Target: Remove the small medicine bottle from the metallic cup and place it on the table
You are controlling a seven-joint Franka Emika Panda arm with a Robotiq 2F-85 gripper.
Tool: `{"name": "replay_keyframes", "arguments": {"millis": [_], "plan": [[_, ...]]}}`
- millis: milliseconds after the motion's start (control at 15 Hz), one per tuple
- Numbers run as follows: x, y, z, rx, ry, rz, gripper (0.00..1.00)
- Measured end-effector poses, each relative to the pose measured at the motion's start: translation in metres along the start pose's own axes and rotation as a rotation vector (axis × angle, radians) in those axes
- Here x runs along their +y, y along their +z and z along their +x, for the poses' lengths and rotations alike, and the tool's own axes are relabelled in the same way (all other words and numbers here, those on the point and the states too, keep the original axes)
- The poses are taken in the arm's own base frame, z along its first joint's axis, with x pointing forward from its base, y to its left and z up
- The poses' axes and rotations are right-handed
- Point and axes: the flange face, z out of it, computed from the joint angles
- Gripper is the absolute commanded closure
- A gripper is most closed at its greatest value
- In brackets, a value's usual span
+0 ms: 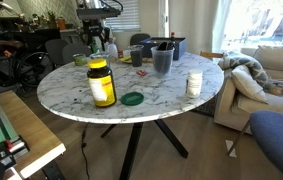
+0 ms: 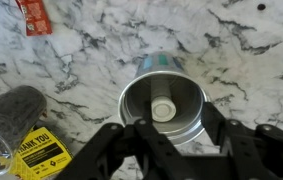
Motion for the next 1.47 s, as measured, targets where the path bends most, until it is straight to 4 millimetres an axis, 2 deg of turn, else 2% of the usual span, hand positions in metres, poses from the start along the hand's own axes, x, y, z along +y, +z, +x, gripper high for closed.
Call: {"name": "replay_keyframes", "arguments": {"millis": [200, 333, 733, 1133, 1267, 1333, 1400, 1467], "plan": [[0.004, 0.011, 0.006, -0.001, -0.003, 0.017, 0.45], [0.007, 0.019, 0.01, -0.002, -0.003, 0.029, 0.49], [0.016, 0.036, 0.014, -0.004, 0.007, 0.036, 0.45], [0.015, 0.052, 0.022, -0.001, 0.004, 0.041, 0.46], [0.013, 0.056, 0.026, 0.001, 0.001, 0.047, 0.55], [0.013, 0.058, 0.027, 0.003, 0.001, 0.05, 0.7], [0.012, 0.06, 0.028, 0.004, 0.002, 0.053, 0.8], [0.012, 0.062, 0.028, 0.004, 0.002, 0.054, 0.81]]}}
